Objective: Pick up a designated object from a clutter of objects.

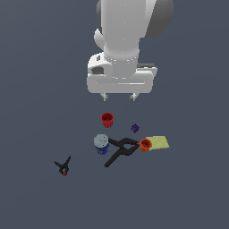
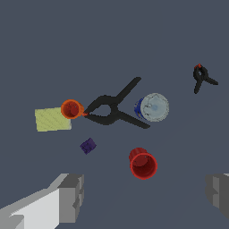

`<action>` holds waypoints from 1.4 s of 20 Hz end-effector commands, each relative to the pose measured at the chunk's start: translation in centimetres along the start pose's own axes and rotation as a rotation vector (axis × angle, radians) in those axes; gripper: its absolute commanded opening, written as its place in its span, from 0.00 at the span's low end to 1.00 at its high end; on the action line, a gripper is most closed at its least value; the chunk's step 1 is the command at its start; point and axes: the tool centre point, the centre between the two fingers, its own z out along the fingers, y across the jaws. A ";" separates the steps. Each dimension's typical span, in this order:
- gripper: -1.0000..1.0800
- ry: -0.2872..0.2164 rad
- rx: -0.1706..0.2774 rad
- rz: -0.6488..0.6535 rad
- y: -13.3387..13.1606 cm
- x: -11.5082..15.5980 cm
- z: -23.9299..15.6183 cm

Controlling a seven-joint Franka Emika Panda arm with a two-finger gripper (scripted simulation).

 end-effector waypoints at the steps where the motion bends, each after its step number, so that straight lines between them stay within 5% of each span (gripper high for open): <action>1: 0.96 0.000 0.000 0.000 0.0 0.0 0.0; 17: 0.96 0.017 0.010 -0.062 -2.0 0.7 0.1; 28: 0.96 0.017 -0.005 -0.159 -3.5 0.8 5.1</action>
